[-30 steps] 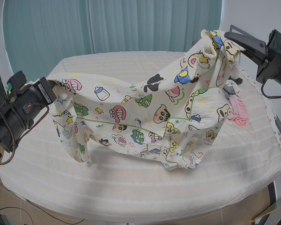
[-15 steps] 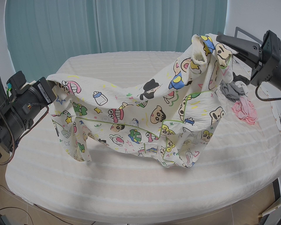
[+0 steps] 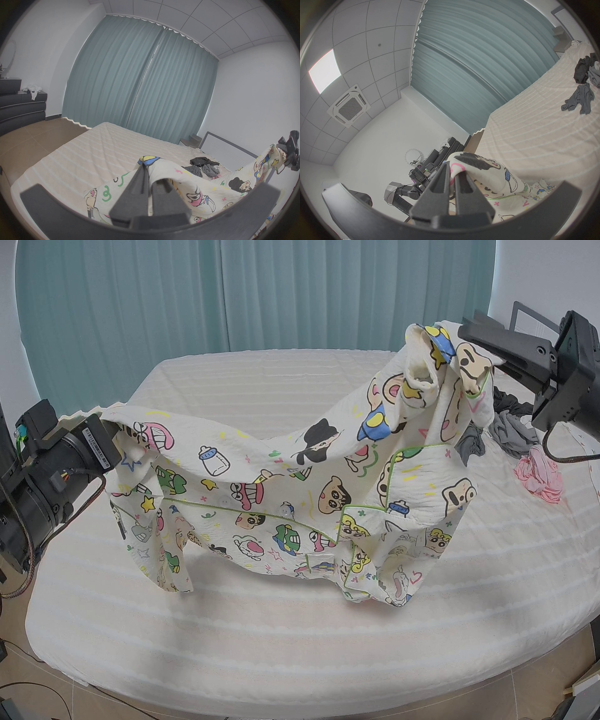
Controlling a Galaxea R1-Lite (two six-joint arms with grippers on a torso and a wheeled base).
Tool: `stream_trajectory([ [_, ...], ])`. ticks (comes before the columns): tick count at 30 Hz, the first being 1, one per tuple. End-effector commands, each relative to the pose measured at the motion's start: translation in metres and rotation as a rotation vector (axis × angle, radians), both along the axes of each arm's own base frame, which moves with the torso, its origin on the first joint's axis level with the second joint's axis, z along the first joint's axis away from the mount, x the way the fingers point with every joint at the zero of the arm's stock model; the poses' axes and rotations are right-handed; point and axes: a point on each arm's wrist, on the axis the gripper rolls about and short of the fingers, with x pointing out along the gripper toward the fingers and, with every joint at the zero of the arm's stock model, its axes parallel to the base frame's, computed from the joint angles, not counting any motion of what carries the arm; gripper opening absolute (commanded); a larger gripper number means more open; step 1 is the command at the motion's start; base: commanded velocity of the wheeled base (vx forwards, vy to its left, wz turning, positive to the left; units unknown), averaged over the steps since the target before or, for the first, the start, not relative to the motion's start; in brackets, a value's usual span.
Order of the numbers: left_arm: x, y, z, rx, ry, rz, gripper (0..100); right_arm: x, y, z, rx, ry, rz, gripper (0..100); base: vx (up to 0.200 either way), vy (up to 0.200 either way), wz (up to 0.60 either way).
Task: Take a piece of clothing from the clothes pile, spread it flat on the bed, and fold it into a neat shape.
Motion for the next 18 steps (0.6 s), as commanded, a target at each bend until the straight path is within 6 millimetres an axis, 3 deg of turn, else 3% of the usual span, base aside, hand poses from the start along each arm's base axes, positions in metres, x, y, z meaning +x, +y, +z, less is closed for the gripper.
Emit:
stream_trajectory([
  [1, -0.003, 0.0, 0.0, -0.003, -0.002, -0.004, 0, -0.002, -0.001, -0.001, 0.0, 0.0, 0.003, 0, -0.2, 0.0, 0.0],
  [18, -0.023, -0.007, -0.005, -0.005, 0.003, -0.086, 0, -0.023, 0.001, -0.02, -0.044, 0.015, 0.074, 0, -0.2, 0.0, 0.0],
])
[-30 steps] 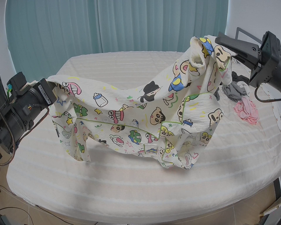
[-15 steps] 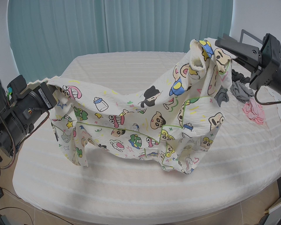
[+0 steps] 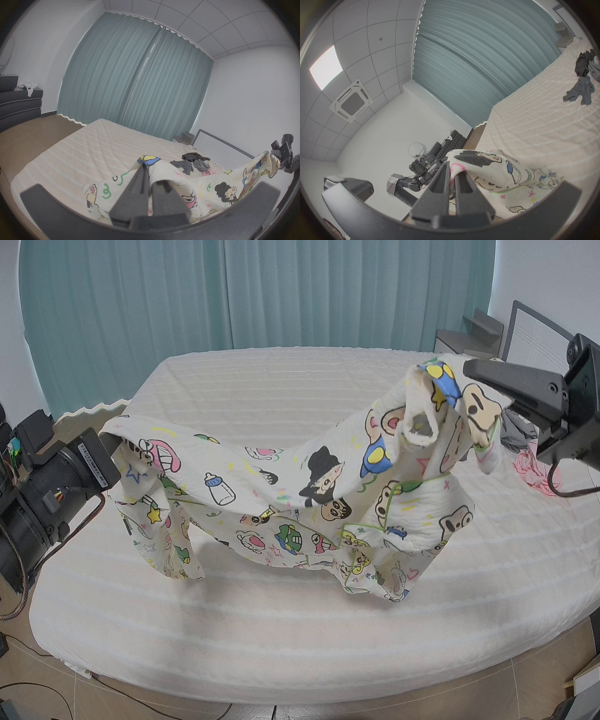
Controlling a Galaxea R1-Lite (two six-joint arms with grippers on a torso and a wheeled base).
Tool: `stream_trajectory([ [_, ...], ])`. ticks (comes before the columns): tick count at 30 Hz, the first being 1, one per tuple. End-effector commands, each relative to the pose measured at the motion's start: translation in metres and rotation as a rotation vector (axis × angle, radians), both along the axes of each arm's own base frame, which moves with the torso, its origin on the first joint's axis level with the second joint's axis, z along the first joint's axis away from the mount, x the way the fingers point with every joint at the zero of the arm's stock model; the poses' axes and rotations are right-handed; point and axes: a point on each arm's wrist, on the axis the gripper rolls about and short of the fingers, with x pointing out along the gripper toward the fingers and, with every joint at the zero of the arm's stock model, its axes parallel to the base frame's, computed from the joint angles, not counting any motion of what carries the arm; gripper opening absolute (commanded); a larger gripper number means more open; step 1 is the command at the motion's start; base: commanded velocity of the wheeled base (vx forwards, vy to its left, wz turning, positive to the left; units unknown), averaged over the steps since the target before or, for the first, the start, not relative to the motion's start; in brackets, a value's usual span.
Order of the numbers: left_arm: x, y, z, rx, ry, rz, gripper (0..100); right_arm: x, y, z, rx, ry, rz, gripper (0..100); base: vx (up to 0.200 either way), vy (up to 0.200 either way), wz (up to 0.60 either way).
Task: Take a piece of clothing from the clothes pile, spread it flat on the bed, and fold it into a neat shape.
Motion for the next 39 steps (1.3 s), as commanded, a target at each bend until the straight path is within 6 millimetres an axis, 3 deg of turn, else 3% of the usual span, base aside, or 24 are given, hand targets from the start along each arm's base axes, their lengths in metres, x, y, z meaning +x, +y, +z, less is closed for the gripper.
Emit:
stream_trajectory([
  [1, -0.006, -0.002, -0.001, -0.001, 0.0, -0.023, 0, -0.006, -0.001, -0.003, -0.005, 0.001, 0.014, 0, 0.0, 0.0, 0.0],
  [10, -0.011, -0.001, -0.001, -0.006, -0.007, -0.035, 0, -0.03, -0.017, 0.01, 0.035, -0.066, 0.076, 0, 0.0, 0.0, 0.0],
  [21, -0.053, -0.005, 0.005, -0.043, 0.026, -0.196, 0, -0.055, -0.032, 0.01, 0.061, -0.099, 0.138, 0, 0.0, 0.0, 0.0],
  [33, -0.08, 0.003, 0.003, -0.092, 0.078, -0.293, 0, -0.075, -0.04, 0.0, 0.073, -0.073, 0.215, 0, 0.0, 0.0, 0.0],
  [39, -0.094, 0.013, 0.0, -0.116, 0.122, -0.381, 0, -0.08, -0.044, 0.004, 0.123, -0.017, 0.228, 0, 0.0, 0.0, 0.0],
])
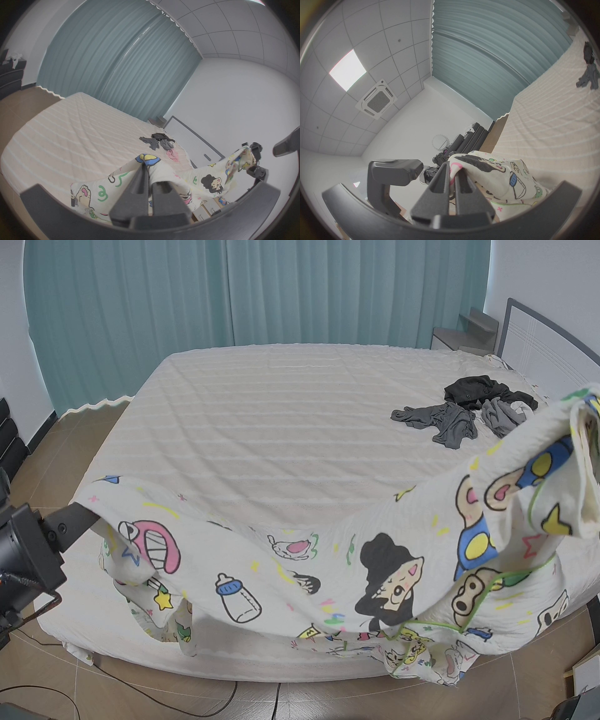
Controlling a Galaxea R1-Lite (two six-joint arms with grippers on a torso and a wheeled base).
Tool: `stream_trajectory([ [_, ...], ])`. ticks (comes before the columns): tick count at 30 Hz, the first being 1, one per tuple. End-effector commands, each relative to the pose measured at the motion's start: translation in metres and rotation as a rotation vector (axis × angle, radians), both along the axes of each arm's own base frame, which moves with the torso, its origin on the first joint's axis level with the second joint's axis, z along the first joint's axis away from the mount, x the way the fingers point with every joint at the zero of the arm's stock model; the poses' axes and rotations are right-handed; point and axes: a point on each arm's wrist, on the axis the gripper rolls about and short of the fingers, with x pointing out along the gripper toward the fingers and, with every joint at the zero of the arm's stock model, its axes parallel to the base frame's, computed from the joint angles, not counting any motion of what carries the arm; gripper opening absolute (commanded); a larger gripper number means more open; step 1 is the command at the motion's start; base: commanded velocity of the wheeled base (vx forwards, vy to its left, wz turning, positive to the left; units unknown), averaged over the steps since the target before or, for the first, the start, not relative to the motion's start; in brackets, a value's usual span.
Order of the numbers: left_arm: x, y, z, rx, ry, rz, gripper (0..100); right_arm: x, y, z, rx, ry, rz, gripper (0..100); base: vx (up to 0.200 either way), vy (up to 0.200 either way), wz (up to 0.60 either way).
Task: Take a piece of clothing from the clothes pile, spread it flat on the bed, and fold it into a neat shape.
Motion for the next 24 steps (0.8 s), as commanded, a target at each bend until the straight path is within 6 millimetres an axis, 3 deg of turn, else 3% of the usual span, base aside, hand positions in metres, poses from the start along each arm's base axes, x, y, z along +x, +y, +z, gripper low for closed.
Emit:
stream_trajectory([
  [1, -0.013, 0.009, 0.0, -0.024, 0.0, -0.046, 0, -0.005, -0.004, 0.0, 0.02, 0.027, 0.015, 0, 0.0, 0.0, 0.0],
  [8, 0.003, -0.001, -0.022, 0.06, 0.096, -0.037, 0, 0.024, 0.01, -0.019, -0.053, 0.112, -0.049, 0, 0.0, 0.0, 0.0],
  [13, 0.038, -0.01, -0.034, 0.111, 0.167, 0.064, 0, 0.061, 0.016, -0.031, -0.106, 0.154, -0.155, 0, 0.0, 0.0, 0.0],
  [15, 0.041, -0.011, -0.035, 0.111, 0.168, 0.07, 0, 0.063, 0.016, -0.031, -0.108, 0.152, -0.162, 0, 0.0, 0.0, 0.0],
  [18, 0.069, -0.018, -0.04, 0.109, 0.175, 0.124, 0, 0.091, 0.021, -0.039, -0.119, 0.116, -0.223, 0, 0.2, 0.0, 0.0],
  [24, 0.11, -0.026, -0.049, 0.12, 0.193, 0.191, 0, 0.125, 0.025, -0.041, -0.13, 0.093, -0.286, 0, 0.2, 0.0, 0.0],
])
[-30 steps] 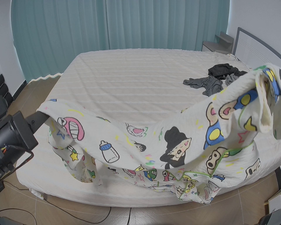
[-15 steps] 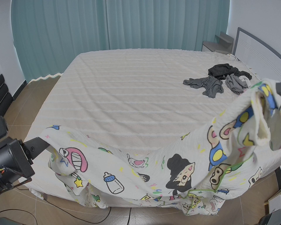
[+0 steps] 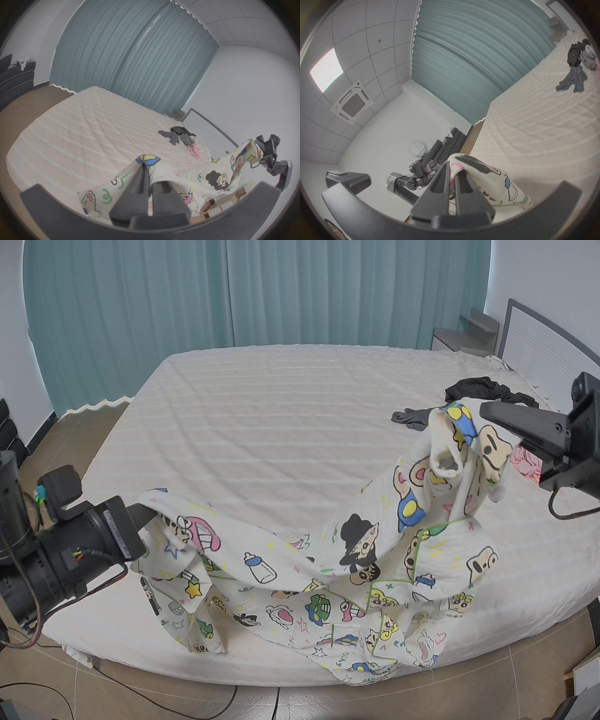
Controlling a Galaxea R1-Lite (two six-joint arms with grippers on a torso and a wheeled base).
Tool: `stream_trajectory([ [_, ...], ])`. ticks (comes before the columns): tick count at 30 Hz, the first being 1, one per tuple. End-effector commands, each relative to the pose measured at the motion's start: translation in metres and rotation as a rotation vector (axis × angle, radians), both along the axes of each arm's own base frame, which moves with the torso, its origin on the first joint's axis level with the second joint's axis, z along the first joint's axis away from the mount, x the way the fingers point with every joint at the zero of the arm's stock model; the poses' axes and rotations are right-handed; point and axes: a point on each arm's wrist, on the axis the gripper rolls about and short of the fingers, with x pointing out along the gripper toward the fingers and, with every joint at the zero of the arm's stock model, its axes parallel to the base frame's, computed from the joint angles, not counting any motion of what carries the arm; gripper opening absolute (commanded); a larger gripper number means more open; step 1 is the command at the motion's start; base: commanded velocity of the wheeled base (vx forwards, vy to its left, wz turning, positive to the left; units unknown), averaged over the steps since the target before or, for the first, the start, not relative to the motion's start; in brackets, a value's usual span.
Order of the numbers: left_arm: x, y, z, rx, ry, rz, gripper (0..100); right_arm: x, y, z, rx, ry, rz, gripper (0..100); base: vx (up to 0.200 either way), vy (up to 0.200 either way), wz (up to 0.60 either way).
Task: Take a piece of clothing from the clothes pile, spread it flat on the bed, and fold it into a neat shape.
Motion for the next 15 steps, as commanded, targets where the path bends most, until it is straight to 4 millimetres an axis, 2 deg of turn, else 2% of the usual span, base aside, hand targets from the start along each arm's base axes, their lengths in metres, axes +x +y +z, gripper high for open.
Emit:
stream_trajectory([
  [1, 0.053, -0.012, -0.019, 0.04, 0.065, 0.077, 0, 0.051, 0.009, -0.015, -0.045, 0.037, -0.076, 0, 0.2, 0.0, 0.0],
  [8, 0.102, -0.024, -0.036, 0.053, 0.091, 0.129, 0, 0.104, 0.021, -0.037, -0.091, 0.099, -0.194, 0, 0.2, 0.0, 0.0],
  [12, 0.138, -0.028, -0.049, 0.059, 0.097, 0.187, 0, 0.134, 0.029, -0.053, -0.088, 0.099, -0.235, 0, 0.2, 0.0, 0.0],
  [14, 0.152, -0.03, -0.055, 0.061, 0.095, 0.221, 0, 0.147, 0.033, -0.057, -0.084, 0.091, -0.264, 0, 0.0, 0.0, 0.0],
  [15, 0.166, -0.031, -0.063, 0.067, 0.1, 0.248, 0, 0.161, 0.038, -0.064, -0.083, 0.093, -0.303, 0, 0.0, 0.0, 0.0],
])
